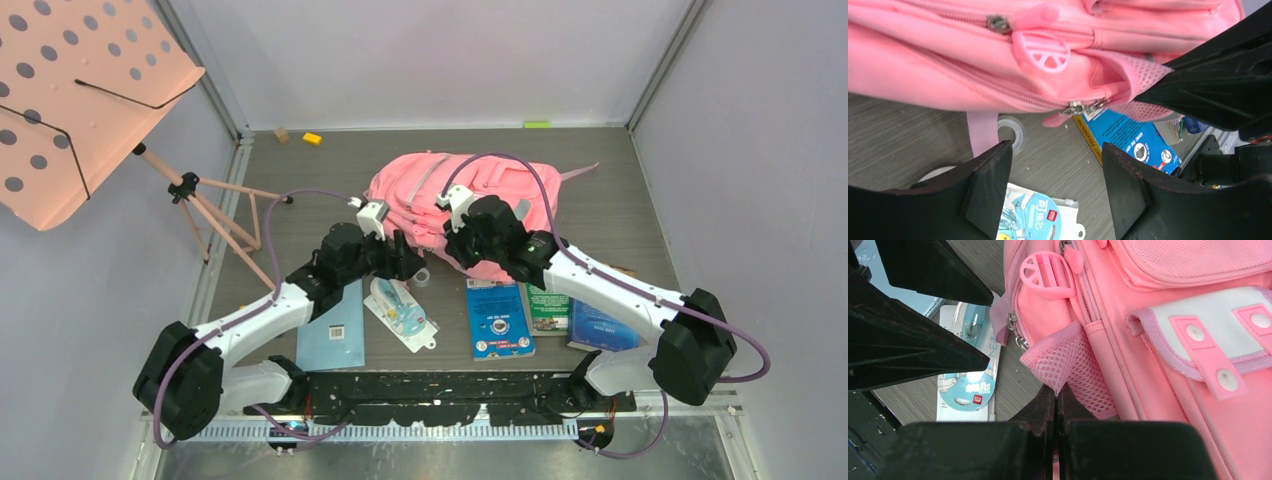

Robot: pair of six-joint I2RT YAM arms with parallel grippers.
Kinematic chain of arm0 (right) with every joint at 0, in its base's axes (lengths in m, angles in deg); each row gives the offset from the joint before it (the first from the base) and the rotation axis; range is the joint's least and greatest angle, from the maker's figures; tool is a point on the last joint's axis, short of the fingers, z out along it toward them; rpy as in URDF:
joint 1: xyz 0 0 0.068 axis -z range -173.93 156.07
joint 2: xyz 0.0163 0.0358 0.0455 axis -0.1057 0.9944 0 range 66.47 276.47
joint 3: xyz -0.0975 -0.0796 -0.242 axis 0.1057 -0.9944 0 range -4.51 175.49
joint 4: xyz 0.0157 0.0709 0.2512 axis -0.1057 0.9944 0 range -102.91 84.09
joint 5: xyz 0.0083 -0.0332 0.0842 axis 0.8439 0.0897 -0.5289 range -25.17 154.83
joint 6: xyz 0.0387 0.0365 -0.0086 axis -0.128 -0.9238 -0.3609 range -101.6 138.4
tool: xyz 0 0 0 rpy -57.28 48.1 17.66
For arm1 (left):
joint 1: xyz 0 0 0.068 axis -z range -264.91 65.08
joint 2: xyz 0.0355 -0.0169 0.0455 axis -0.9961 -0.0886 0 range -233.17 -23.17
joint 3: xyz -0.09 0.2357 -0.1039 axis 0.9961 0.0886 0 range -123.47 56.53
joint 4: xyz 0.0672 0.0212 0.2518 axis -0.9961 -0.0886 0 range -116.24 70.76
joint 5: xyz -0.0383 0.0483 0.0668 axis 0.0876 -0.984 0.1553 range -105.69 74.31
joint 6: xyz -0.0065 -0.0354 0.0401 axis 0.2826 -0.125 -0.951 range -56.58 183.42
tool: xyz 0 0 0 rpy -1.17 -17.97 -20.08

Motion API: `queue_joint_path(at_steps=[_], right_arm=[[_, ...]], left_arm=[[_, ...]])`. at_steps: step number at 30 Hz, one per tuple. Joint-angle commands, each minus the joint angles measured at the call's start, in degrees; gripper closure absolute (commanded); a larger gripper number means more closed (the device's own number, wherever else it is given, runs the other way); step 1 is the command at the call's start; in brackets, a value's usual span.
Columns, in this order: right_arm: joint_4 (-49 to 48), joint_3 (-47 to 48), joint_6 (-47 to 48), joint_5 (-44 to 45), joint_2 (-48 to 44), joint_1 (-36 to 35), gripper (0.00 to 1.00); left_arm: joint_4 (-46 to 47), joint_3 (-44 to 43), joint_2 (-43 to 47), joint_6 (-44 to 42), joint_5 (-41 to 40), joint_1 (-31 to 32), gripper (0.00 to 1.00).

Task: Pack the student bag
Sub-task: Unzip the student bag at the center of the board.

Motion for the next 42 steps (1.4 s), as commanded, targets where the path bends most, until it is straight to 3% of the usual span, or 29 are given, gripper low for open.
queue_joint_path(at_steps=[1,7,30,35,40,42], right_arm=[[-8.09,2.91,-2.99,-3.11,-4.15,-0.31,1.00],[-8.60,3.41,-3.77,-3.52,-4.71,-0.33,1.00],[-8.40,4.28,-4.81,-3.39,-5.11,-0.31,1.00],[-8.05,4.41,-5.09,-3.30,-5.10,-0.33,1.00],[-6.99,5.01,-4.33,-2.64,-4.89,-0.31,1.00],[-5.51,5.45,-3.71,-2.20,-4.57,-0.31,1.00]], left_arm=[[8.04,0.06,-0.80,0.44,-2.02,0.20,0.33],[8.67,-1.20,-4.67,0.74,-0.53,0.26,0.42],[17.69,-0.34,-6.90,1.96,3.94,0.37,0.52],[17.22,-0.18,-6.93,1.78,3.32,0.34,0.70],[14.91,0.13,-5.50,-0.06,2.13,0.38,0.98],[13.47,0.32,-4.68,-0.58,0.90,0.39,1.00]])
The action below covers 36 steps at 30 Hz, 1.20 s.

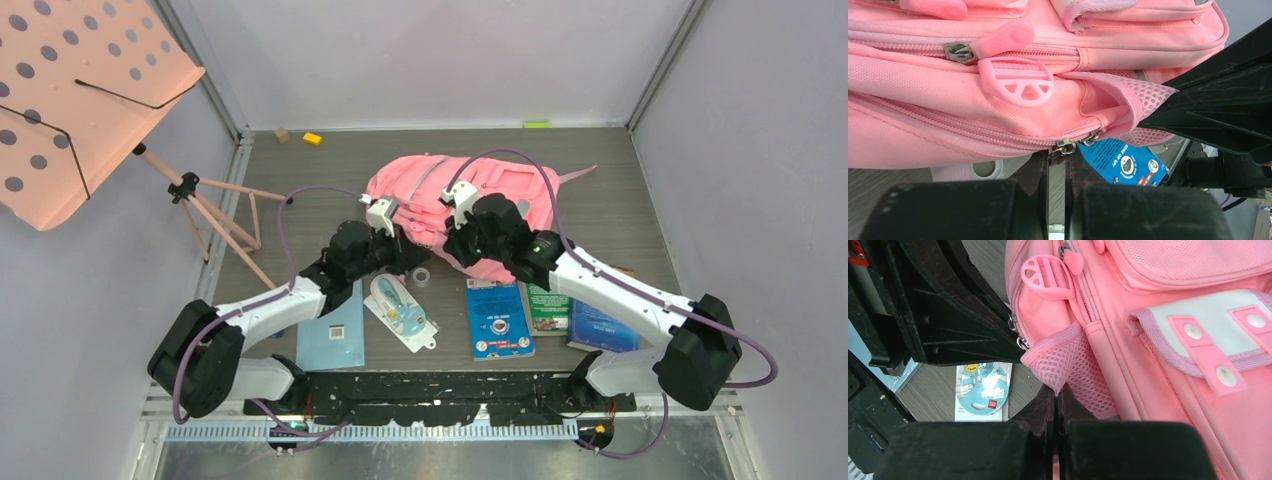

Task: Pack the student bag
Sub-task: Unzip the student bag at the center of the board.

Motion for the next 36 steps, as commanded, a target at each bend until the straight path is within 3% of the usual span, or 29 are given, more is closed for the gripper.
queue_joint_path(at_steps=[1,7,15,31,34,36], right_arm=[[-4.82,5.37,-0.20,-0.83,-2.69,-0.31,1.00],[-0.59,7.64,0.36,0.39,-1.12,-0.31,1.00],[1.06,6.96,2.46,5.70,-3.14,-0.31,1.00],[5.05,7.76,7.27,11.26,-4.49,-0.37,1.00],[5.67,8.20,8.00,11.27,-4.39,-0.47,0.99],[5.78,8.28,8.23,11.23,-4.71,-0.55,0.99]], left_arm=[[-0.36,0.40,3.04,-2.28,-2.97,0.04,1.00],[-5.23,-1.01,4.06,-3.20,-5.11,0.00,1.00],[-20.57,-6.98,4.72,-9.15,-9.10,-0.97,1.00],[-55.68,-27.83,-3.96,-14.69,-5.36,-16.64,1.00],[-61.83,-32.72,-7.79,-17.48,-10.24,-17.31,1.00],[-60.72,-32.93,-10.28,-17.63,-10.43,-17.48,1.00]])
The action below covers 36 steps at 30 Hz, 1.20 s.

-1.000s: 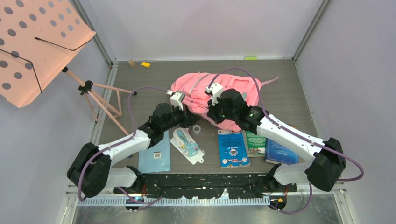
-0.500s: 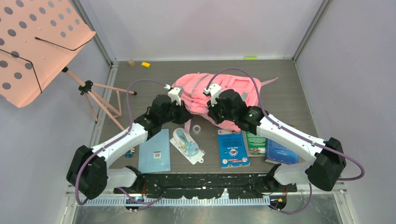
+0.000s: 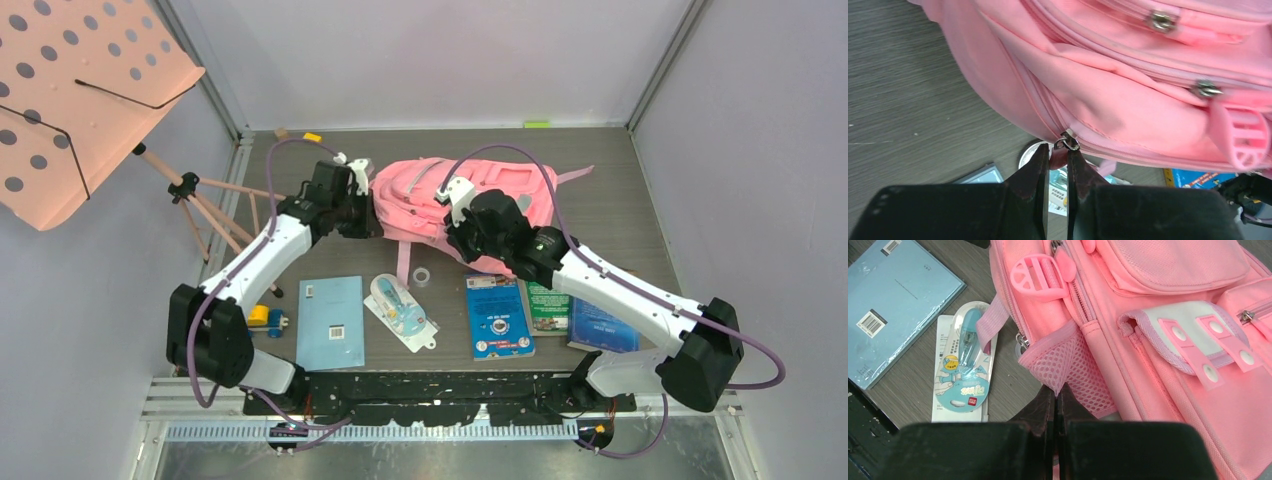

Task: Pack the student bag
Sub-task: Unzip the student bag at the center of the board.

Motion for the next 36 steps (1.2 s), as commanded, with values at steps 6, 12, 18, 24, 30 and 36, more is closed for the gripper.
queue_joint_path(at_steps=[6,12,18,24,30,36], right_arm=[[0.70,3.09,2.79,6.43,-4.68,0.51,1.00],[-2.02,0.06,3.71,12.99,-4.53,0.43,1.00],[-8.90,-0.87,6.36,23.13,-1.50,0.65,1.00],[-17.43,-0.55,7.72,27.97,5.19,4.05,0.94],[-11.84,4.55,1.33,24.95,7.89,11.23,0.42],[-4.97,5.23,1.96,17.69,3.24,11.38,0.11]], left_arm=[[-8.82,-4.55,-6.79,-5.65,-12.70,-4.09,1.00],[-5.54,0.00,0.40,-8.04,-8.44,-4.10,1.00],[-4.90,3.49,6.03,-7.57,-0.42,-4.10,1.00],[-1.92,6.21,5.53,-5.20,9.88,-3.88,1.00],[-1.55,6.25,5.09,-4.16,12.67,-3.36,1.00],[-2.65,5.46,3.46,-3.15,12.43,-3.26,1.00]])
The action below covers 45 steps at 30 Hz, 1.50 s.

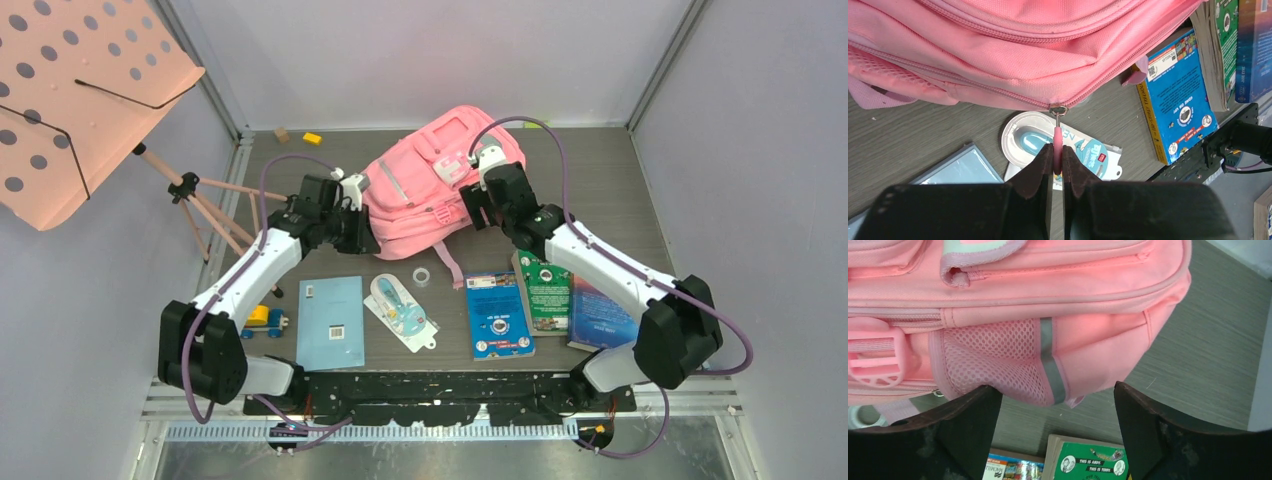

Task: Pack the student bag
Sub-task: Unzip the student bag at the center of the board.

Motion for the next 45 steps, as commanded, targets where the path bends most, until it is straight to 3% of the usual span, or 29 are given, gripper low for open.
queue_joint_path(at_steps=[1,5,10,21,34,45], right_arm=[[1.84,3.90,-0.66,-5.03,-6.25,-0.75,0.09],[3.46,3.77,2.09,-9.16,-9.21,-6.25,0.06],[-3.29,1.09,2.96,-15.13,-9.74,-11.49,0.06],[-16.50,-1.19,1.39,-17.89,3.95,-18.28,0.10],[-20.92,-1.03,6.75,-10.57,14.54,-22.70,0.30],[-29.19,-2.86,12.37,2.92,19.31,-26.69,0.42]], left_arm=[[-2.21,-0.83,-1.15,1.03,1.42,-0.37,1.00],[-2.76,-1.00,-0.99,1.03,0.70,-0.38,1.00],[-2.50,-0.61,-0.18,1.12,0.39,-0.37,1.00],[-2.70,-0.41,-0.67,1.43,0.53,-0.05,1.00],[-2.89,-0.58,-0.77,1.56,0.14,-0.03,1.00],[-3.05,-0.72,-0.92,1.40,0.16,-0.03,1.00]])
